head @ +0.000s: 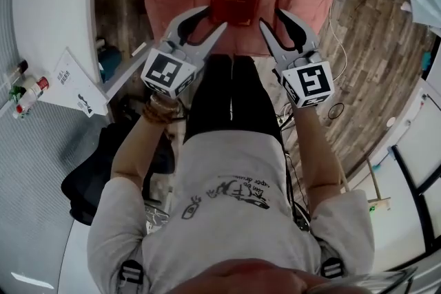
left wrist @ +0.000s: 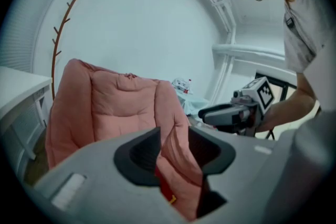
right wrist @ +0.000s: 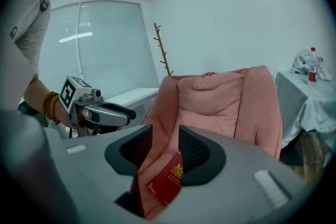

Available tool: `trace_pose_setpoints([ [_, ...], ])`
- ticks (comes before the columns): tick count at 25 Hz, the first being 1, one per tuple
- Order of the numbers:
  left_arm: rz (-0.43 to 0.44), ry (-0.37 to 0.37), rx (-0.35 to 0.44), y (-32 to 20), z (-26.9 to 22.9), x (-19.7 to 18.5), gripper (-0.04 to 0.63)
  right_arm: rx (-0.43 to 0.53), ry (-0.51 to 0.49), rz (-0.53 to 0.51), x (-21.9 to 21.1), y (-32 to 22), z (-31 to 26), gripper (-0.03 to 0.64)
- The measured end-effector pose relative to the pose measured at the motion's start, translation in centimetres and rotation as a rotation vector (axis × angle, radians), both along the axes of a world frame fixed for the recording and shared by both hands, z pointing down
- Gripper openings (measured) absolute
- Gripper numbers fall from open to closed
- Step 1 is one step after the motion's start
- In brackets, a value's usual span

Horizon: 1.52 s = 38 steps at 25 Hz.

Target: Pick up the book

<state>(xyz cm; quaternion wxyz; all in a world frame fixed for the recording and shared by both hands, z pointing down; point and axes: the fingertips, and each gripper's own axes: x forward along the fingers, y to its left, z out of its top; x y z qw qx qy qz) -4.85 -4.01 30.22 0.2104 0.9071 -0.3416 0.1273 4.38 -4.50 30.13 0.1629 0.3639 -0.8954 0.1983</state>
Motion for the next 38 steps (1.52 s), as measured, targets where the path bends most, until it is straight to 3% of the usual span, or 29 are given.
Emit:
trace_pose_setpoints([
  [10,-0.03,-0.018,-0.13,-0.8,13.1,-1.8,0.225,-0.11,0.044,0.005,-0.3,-0.2,12.5,0.233],
  [23,-0.063,-0.032,-0.307,-1.1,27.2,-2.8,0.296,-0.22,0.043,0.042,-0.4,-0.8,25.5,0.264],
  [38,-0.05,-0.033,-0.455,-2.9,37.4,-2.7,0.407,-0.327,0.063,0.024,-1.4,-1.3,36.4,0.327],
])
